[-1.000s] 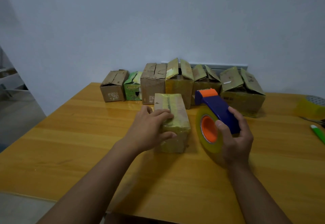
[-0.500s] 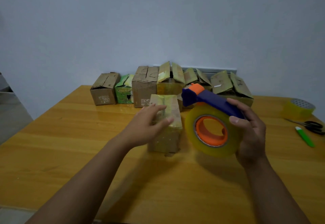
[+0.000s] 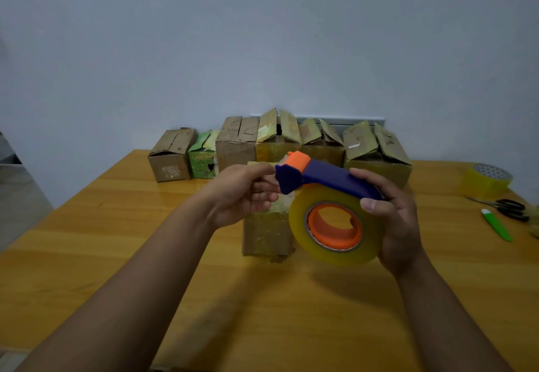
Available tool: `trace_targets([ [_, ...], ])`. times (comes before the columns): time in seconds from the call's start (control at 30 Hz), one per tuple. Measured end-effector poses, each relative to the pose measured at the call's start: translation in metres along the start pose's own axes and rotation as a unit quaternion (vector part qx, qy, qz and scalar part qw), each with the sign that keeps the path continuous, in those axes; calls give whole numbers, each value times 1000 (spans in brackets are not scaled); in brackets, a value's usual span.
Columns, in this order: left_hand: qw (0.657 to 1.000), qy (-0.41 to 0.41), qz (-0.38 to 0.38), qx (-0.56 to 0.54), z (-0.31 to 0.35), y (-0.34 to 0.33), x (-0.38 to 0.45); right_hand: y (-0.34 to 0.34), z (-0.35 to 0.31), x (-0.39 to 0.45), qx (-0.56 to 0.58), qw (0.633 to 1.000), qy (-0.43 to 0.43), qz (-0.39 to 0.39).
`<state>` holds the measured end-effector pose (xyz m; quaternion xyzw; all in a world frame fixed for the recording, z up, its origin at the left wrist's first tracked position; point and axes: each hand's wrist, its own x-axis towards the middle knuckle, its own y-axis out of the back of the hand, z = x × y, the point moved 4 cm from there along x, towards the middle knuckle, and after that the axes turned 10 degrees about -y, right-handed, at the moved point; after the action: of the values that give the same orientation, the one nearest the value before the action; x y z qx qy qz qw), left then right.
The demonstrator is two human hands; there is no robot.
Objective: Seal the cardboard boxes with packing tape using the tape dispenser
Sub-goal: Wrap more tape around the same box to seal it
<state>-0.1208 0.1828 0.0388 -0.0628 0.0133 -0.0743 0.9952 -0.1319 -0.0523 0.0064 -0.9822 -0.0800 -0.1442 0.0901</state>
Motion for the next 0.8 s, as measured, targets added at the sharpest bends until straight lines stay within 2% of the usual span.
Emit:
trace_targets([
  [0.37,983,-38,62,171,12,10,2,-4,-3,5,-53,998,-22,-28],
  [0.53,974,-44,89,206,13,17,5,5,-4,6,-98,993,-40,-56],
  [0.67,966,-58,142,206,21,46,3,23,-10,6,-113,991,-48,-48],
  [0.8,969,-47,133,203,13,57,-1,33,-11,7,-139,985,-70,-77],
])
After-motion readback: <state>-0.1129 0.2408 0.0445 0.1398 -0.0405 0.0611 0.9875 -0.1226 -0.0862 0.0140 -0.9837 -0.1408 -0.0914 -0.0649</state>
